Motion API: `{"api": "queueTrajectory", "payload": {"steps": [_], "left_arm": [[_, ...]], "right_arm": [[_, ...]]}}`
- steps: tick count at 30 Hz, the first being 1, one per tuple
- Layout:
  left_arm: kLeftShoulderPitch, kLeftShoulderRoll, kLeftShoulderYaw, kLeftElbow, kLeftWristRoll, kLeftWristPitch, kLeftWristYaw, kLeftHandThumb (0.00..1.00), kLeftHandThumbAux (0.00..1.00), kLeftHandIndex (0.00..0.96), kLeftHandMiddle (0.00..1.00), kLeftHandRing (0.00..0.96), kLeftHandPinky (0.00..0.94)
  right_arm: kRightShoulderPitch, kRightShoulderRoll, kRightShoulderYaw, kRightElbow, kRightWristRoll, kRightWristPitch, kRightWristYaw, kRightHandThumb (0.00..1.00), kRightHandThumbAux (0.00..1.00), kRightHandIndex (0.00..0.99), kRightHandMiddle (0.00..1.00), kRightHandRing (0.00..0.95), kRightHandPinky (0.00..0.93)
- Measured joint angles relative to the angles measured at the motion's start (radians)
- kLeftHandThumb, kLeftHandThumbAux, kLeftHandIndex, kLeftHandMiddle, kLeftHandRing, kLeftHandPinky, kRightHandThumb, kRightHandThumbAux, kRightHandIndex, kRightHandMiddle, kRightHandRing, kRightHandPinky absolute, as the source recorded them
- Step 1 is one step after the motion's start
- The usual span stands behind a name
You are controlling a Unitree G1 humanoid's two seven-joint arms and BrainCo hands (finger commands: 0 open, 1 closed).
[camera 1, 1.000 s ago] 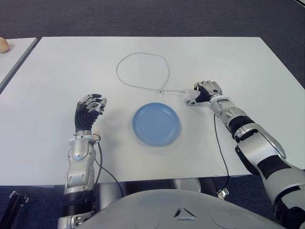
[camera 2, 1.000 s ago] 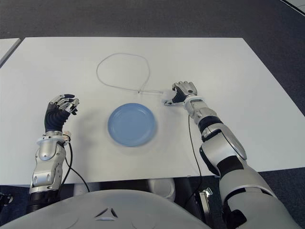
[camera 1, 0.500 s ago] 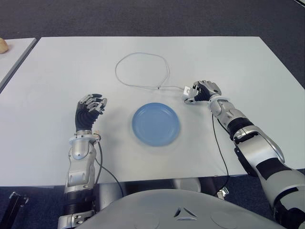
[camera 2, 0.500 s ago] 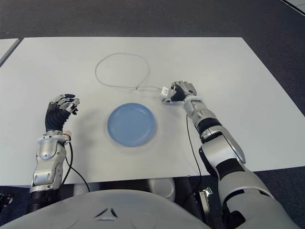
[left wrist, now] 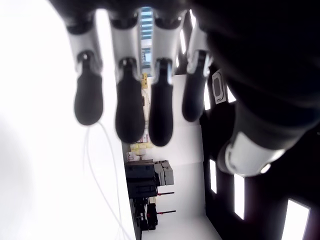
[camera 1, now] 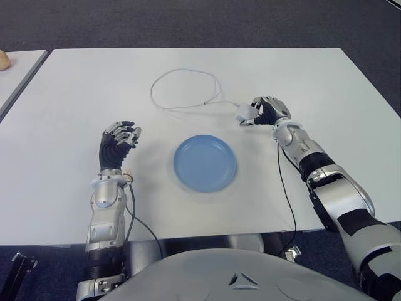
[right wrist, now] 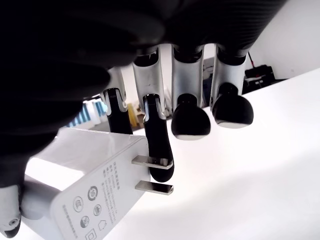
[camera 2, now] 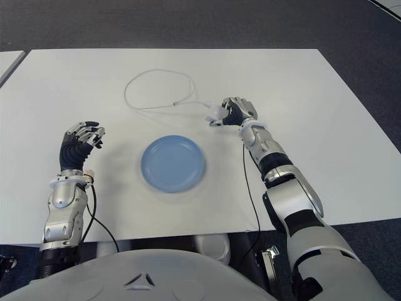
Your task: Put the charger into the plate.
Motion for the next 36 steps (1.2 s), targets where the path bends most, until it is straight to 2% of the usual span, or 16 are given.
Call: {"api": "queueTrajectory", "payload": {"steps": [1,3,7,17,23,30,36], "left_arm": [[-0.001,0.000,0.000,0.000,0.000,0.000,0.000,0.833,0.679,0.397,0.527,0.646,0.633],[-0.002,0.000,0.000,0.001,0.000,0.000,0.000,0.833,0.679,0.398,0.527,0.645,0.633],[-0.006,-0.001,-0.001,0.002,0.000,0.000,0.000,0.833,0.678,0.398,0.526,0.642,0.624],[-0.009,-0.003,-0.001,0.010,0.002,0.000,0.001,0.834,0.678,0.399,0.526,0.642,0.633],[-0.012,-0.005,-0.001,0.013,0.003,0.000,0.003,0.834,0.678,0.398,0.527,0.644,0.630],[-0.017,-0.008,-0.001,0.034,0.006,-0.002,0.006,0.834,0.678,0.397,0.527,0.643,0.626],[-0.018,-0.009,0.000,0.036,-0.005,0.001,0.006,0.834,0.678,0.396,0.530,0.644,0.627]], "right_arm": [[0.005,-0.002,-0.007,-0.024,0.005,0.000,0.002,0.757,0.713,0.427,0.747,0.861,0.850],[0.015,-0.003,-0.022,-0.068,0.010,0.001,0.006,0.729,0.722,0.432,0.811,0.864,0.852],[0.034,-0.004,-0.045,-0.147,0.017,0.004,0.018,0.706,0.730,0.436,0.860,0.862,0.845],[0.159,-0.004,-0.100,-0.501,0.037,0.098,0.133,0.699,0.731,0.437,0.860,0.849,0.833],[0.225,-0.008,-0.115,-0.687,0.044,0.119,0.212,0.698,0.731,0.437,0.851,0.838,0.816],[0.327,-0.012,-0.095,-0.874,0.036,0.116,0.299,0.700,0.730,0.437,0.844,0.830,0.816],[0.400,-0.010,-0.041,-0.937,0.024,0.068,0.343,0.702,0.730,0.437,0.853,0.836,0.832]]}}
